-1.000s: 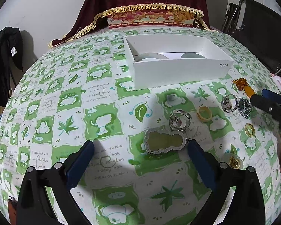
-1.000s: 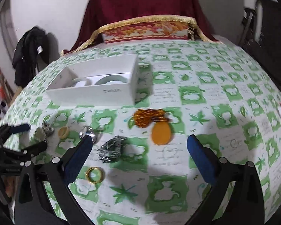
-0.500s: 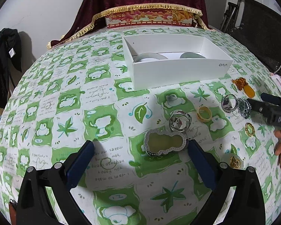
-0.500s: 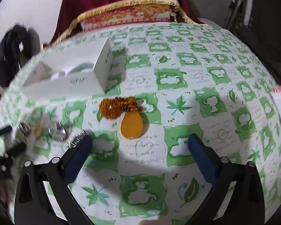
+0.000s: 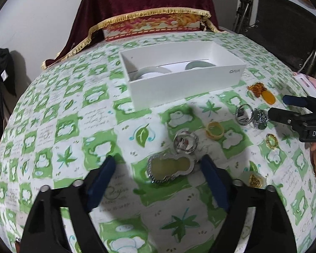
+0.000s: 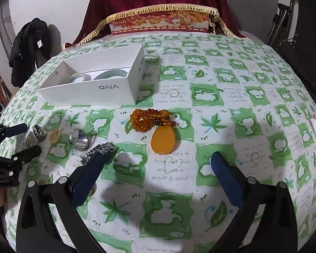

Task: Organize jewelry
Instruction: 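Move the left tool to the silver locket while the right tool reaches the amber necklace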

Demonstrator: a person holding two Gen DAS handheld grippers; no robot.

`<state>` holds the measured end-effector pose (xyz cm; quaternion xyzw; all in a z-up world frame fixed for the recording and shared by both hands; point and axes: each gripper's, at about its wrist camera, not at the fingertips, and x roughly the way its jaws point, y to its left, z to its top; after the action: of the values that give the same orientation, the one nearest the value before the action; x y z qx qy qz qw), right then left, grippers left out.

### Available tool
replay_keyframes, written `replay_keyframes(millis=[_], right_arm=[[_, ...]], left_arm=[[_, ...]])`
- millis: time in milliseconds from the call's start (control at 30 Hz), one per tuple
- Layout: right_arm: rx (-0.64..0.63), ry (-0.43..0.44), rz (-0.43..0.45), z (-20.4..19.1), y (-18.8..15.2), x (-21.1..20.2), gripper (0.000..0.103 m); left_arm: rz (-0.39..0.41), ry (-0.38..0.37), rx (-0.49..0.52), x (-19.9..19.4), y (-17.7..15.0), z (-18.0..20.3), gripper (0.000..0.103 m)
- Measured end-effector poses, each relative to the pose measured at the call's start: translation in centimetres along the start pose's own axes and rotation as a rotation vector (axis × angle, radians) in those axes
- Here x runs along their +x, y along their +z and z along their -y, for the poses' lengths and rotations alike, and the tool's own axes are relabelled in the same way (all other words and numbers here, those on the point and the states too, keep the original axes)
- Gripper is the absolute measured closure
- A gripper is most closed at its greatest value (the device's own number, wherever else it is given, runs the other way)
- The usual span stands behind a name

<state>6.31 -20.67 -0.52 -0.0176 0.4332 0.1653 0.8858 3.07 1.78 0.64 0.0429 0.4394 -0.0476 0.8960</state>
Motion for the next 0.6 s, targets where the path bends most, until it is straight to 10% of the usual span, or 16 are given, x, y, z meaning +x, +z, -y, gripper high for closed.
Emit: replay_keyframes(millis=[200,600], right_arm=[[0.028,0.013,-0.004,0.3,0.0,0.0,0.004],[0.046,0.019,0.018,0.5,0.0,-0.3,0.004]], left_arm=[[0.013,-0.036,0.034,0.2,0.4,0.4,0.044],[0.008,-0.027,0.0,-1.1,-1.1,-0.2,0.043]])
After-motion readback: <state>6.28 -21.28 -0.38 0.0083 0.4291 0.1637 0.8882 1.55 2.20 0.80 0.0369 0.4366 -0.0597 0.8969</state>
